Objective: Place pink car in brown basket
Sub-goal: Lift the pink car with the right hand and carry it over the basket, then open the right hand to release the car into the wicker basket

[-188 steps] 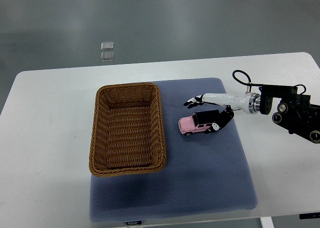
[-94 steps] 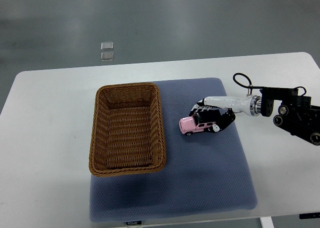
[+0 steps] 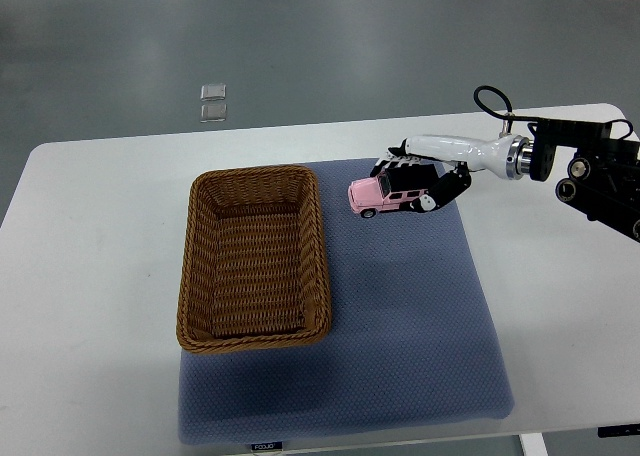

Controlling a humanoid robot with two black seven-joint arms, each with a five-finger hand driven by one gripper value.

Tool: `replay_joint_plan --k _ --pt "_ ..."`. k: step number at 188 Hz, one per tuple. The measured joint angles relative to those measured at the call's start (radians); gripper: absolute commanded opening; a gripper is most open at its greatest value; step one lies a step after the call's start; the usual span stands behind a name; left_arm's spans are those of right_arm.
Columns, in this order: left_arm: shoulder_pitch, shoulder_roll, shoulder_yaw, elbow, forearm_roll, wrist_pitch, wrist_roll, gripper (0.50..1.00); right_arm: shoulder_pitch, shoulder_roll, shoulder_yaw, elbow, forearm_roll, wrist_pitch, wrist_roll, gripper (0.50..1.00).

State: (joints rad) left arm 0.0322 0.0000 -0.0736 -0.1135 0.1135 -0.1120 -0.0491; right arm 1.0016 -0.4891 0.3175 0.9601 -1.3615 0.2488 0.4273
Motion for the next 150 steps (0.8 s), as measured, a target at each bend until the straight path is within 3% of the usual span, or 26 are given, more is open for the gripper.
replay_joint_plan --k 69,120,150 --pt "0.0 0.0 0.0 0.0 0.0 0.0 0.0 1.0 0.139 0.221 -0.019 -0.033 0.052 0.011 -0.013 0.5" --pt "0.0 0.0 0.0 0.0 0.0 0.0 0.0 1.0 0.152 0.441 -0.106 -0.149 0.046 -0.007 -0.056 0.5" --pt "0.0 0.0 0.0 0.0 0.0 0.0 0.0 1.0 0.14 0.486 -0.131 -0.225 0.045 -0.027 -0.071 0.5"
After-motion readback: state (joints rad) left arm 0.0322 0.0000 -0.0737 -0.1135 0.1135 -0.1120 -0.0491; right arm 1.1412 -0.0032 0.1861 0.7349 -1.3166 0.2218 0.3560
